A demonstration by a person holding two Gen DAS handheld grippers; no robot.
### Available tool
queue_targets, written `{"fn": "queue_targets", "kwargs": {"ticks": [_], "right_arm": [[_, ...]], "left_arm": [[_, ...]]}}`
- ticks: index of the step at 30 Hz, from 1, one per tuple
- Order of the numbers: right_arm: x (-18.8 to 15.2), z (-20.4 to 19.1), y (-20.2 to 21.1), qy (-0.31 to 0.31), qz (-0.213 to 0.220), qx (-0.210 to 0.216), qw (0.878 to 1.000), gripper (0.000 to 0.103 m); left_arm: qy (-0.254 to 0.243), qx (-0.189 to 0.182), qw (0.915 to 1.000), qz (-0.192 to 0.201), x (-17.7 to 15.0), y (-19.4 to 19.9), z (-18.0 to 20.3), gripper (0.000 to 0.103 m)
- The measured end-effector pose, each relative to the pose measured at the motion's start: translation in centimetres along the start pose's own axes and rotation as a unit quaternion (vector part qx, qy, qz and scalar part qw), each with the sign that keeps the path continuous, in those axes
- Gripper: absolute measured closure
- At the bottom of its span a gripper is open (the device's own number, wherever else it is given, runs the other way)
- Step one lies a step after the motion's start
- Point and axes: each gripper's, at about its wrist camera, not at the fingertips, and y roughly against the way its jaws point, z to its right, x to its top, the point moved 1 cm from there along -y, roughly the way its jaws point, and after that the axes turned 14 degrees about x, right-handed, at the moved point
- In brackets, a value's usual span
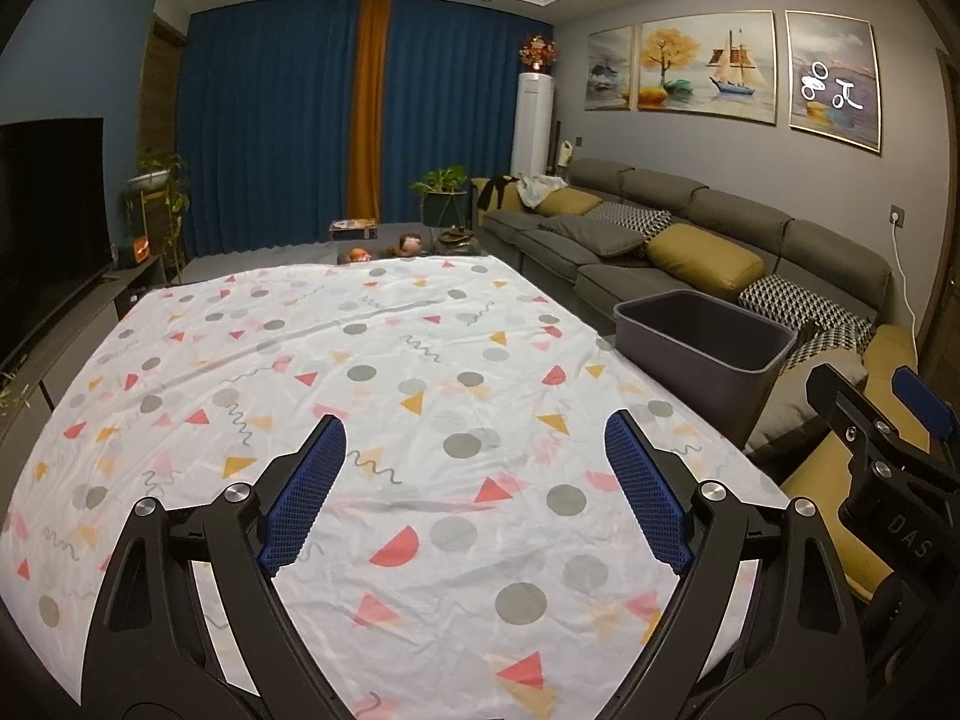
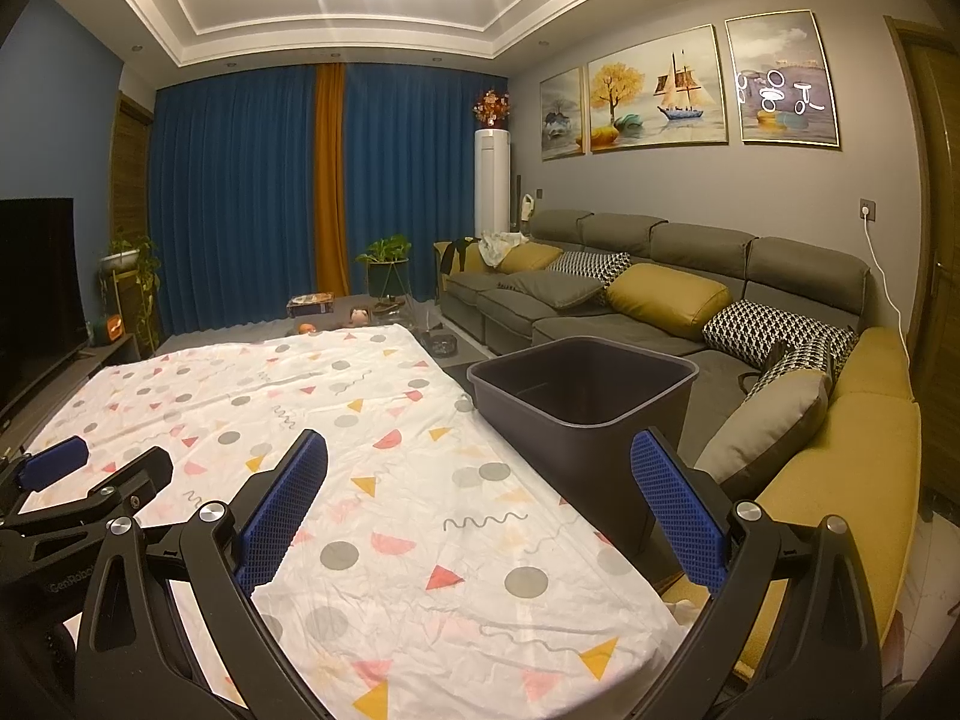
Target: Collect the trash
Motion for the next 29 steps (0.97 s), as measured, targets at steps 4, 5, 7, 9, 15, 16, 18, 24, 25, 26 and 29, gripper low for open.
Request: {"fn": "queue_targets", "kwargs": {"ticks": [4, 5, 7, 9, 15, 16, 18, 24, 25, 26, 29], "right_arm": [[-0.08, 0.03, 0.0, -0.001, -0.001, 0.0, 1.0, 0.006], [-0.15, 0.17, 0.1, -0.001, -0.001, 0.001, 1.0, 0.006], [-0.14, 0.12, 0.09, -0.001, -0.001, 0.001, 1.0, 0.006], [-0.14, 0.15, 0.09, -0.001, -0.001, 0.001, 1.0, 0.006], [-0.14, 0.12, 0.09, -0.001, 0.0, 0.001, 1.0, 0.006], [-0.18, 0.15, 0.09, -0.001, 0.0, 0.001, 1.0, 0.006], [-0.19, 0.14, 0.08, -0.001, -0.001, 0.0, 1.0, 0.006], [-0.21, 0.06, 0.05, -0.001, 0.001, -0.001, 1.0, 0.006], [-0.21, 0.08, 0.06, -0.001, 0.001, -0.002, 1.0, 0.006], [-0.22, 0.05, 0.03, -0.001, 0.001, -0.002, 1.0, 0.006], [-0.25, 0.07, -0.03, -0.002, -0.002, -0.003, 1.0, 0.006]], "left_arm": [[0.002, 0.002, 1.0, -0.001, -0.01, -0.13, -0.11, 0.016], [0.002, 0.002, 1.0, -0.001, -0.01, -0.15, -0.15, 0.016], [0.002, 0.002, 1.0, -0.001, -0.03, -0.19, -0.29, 0.016], [0.002, 0.003, 1.0, 0.0, -0.06, -0.19, -0.38, 0.016], [0.002, 0.008, 1.0, 0.0, -0.08, -0.3, -0.65, 0.013], [0.002, 0.008, 1.0, -0.001, -0.08, -0.32, -0.68, 0.013], [0.002, 0.009, 1.0, -0.001, -0.11, -0.34, -0.71, 0.011], [0.001, 0.018, 0.9998, 0.0, -0.13, -0.29, -0.81, 0.006], [0.001, 0.019, 0.9998, -0.001, -0.14, -0.26, -0.83, 0.006], [0.002, 0.02, 0.9998, -0.001, -0.14, -0.19, -0.82, 0.006], [0.005, 0.019, 0.9998, -0.003, -0.17, -0.2, -0.92, 0.006]]}}
